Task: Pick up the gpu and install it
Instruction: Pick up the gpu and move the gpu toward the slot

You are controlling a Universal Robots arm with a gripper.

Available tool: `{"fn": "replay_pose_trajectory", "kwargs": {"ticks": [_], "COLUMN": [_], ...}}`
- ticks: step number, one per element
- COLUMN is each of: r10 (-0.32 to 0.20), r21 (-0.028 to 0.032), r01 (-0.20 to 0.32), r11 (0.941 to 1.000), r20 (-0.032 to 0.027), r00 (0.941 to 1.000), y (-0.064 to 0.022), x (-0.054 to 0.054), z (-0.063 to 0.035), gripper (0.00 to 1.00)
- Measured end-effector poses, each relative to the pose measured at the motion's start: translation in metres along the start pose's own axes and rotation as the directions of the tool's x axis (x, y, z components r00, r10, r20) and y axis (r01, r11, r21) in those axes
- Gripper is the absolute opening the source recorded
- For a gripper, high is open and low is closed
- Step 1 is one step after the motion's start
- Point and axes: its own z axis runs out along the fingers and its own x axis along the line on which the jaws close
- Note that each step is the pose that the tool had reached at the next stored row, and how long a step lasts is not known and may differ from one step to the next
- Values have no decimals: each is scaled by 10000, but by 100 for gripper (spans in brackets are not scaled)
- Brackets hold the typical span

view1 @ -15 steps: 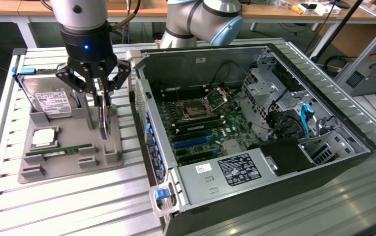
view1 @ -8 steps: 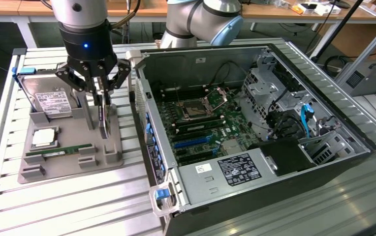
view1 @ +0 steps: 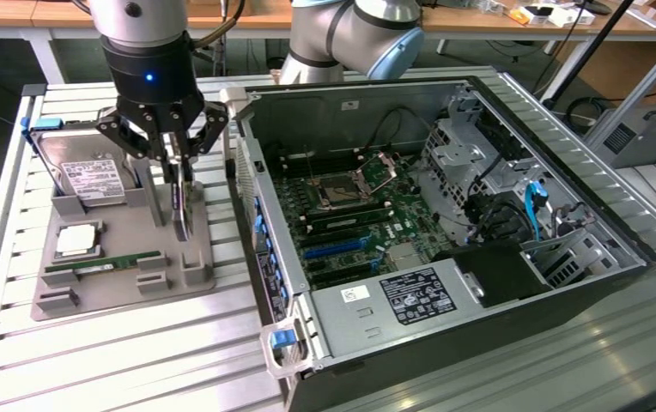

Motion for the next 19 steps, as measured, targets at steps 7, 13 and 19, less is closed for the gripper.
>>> {"fn": "replay_pose_trajectory", "kwargs": {"ticks": [7, 13, 19], "r10": [0, 0, 0], "r21": [1, 1, 0], "r01": [0, 0, 0], "r11": [10000, 10000, 10000], "r20": [0, -1, 0], "r00": [10000, 10000, 10000], "y": [-1, -2, -2], "x": [-1, -1, -2], "z": [-21, -38, -55], "gripper": [27, 27, 27]}}
